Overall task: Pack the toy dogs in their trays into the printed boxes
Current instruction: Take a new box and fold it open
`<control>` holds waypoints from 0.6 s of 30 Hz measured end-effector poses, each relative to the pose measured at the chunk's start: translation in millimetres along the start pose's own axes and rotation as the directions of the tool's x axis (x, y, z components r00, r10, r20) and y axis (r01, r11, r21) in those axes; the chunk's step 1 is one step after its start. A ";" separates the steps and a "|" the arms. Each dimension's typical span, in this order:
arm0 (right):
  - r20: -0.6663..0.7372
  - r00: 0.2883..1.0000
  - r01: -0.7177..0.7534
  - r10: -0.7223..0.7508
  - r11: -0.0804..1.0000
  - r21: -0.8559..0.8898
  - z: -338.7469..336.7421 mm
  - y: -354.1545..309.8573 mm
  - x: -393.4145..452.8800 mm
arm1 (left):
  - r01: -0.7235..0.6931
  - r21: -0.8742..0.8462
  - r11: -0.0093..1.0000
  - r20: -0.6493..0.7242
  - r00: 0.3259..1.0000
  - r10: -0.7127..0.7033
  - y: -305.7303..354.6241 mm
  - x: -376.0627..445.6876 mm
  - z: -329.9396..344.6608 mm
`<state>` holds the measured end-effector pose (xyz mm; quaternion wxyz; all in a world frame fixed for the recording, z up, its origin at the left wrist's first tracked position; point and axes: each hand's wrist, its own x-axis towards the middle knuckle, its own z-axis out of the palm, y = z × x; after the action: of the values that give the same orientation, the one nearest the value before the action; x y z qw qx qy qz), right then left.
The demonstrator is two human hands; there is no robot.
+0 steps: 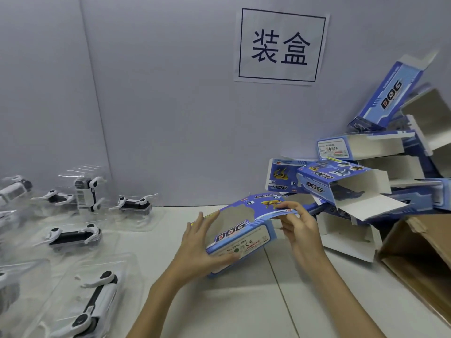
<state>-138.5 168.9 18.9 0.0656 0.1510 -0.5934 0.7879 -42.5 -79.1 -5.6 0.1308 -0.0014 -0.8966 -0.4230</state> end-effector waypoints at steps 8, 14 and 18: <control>-0.117 0.993 0.007 -0.004 1.000 0.023 14.3 -3.6 -14.2 | 0.035 -0.025 0.999 -0.398 0.916 -0.042 3.8 4.9 13.1; 0.273 0.945 -0.167 0.180 0.983 -0.072 62.8 9.1 -47.6 | 0.046 0.010 0.999 -0.534 0.845 -0.034 23.4 -3.0 28.5; 0.109 0.994 -0.016 0.024 0.997 -0.074 61.2 15.6 -43.0 | 0.030 0.129 0.991 -0.467 0.884 0.033 32.9 -5.9 31.4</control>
<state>-92.4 109.2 6.4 0.0302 0.1857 -0.6261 0.7567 -40.4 -33.5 -1.1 0.3432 0.1086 -0.8647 -0.3504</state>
